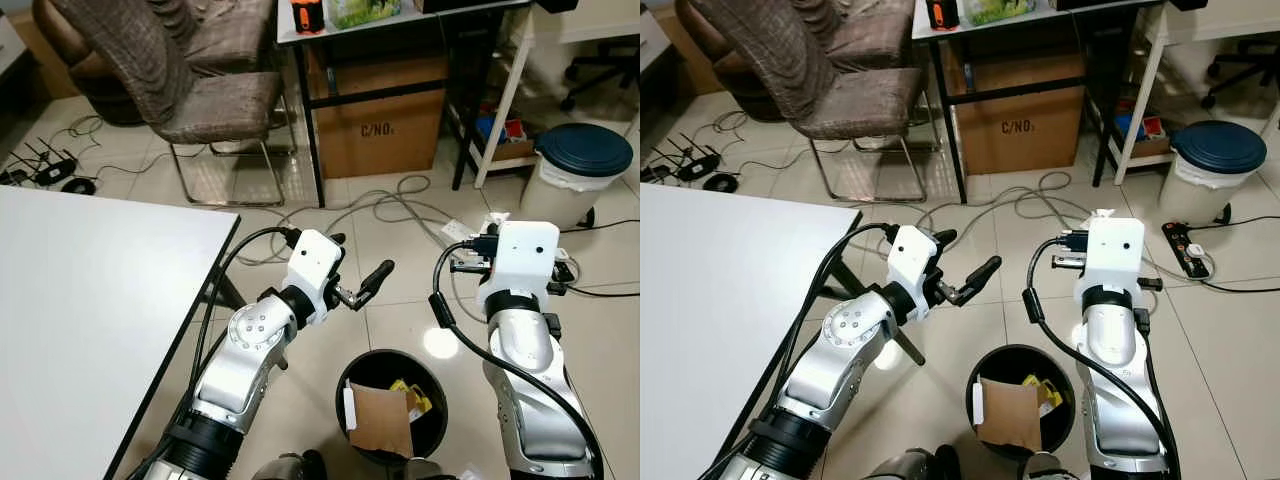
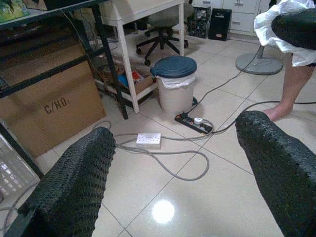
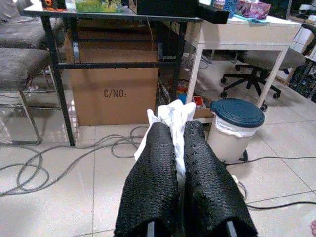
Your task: Picking trash to rubbish bin
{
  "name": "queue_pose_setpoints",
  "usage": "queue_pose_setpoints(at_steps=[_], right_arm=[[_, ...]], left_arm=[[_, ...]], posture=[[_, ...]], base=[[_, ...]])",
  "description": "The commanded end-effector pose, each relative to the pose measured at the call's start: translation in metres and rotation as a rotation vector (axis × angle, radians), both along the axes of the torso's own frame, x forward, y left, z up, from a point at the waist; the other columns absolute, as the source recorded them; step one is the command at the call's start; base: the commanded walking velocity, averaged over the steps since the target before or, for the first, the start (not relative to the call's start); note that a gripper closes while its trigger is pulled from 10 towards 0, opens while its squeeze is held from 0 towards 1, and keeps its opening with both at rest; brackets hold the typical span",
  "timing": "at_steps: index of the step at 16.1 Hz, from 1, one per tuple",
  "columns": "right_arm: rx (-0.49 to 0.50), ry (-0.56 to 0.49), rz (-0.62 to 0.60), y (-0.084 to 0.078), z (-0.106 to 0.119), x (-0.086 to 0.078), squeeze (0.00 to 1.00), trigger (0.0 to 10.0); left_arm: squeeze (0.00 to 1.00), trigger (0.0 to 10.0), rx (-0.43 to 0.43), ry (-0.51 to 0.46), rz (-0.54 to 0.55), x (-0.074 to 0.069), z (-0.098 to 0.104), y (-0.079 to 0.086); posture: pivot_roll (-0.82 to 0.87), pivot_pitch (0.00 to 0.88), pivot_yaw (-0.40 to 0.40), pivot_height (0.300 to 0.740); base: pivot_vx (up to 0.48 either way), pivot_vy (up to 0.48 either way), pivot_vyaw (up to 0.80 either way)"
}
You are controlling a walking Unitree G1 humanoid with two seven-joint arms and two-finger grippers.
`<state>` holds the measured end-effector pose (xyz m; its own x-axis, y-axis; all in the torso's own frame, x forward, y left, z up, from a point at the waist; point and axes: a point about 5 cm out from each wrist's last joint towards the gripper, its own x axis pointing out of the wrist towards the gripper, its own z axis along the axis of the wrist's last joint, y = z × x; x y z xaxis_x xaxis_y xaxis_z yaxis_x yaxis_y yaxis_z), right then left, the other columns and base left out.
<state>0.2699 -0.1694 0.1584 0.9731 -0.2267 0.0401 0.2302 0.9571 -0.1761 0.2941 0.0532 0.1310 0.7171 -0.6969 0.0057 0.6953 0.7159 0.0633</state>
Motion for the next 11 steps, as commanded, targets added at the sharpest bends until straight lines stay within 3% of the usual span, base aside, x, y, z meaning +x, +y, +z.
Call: queue_pose_setpoints(at_steps=[1, 11], right_arm=[[0.008, 0.013, 0.004, 0.0017, -0.0027, -0.0011, 0.0, 10.0], [0.015, 0.02, 0.004, 0.0025, -0.0045, -0.001, 0.0, 10.0]], left_arm=[[0.0, 10.0, 0.002, -0.004, -0.004, -0.0013, 0.0014, 0.0031], [0.0, 10.0, 0.009, -0.002, -0.021, -0.0023, 0.0013, 0.0021]], posture=[[-0.15, 0.154, 0.138, 0.74], [-0.15, 0.158, 0.142, 0.74]], base=[[0.0, 0.0, 0.0], [0.0, 0.0, -0.75]])
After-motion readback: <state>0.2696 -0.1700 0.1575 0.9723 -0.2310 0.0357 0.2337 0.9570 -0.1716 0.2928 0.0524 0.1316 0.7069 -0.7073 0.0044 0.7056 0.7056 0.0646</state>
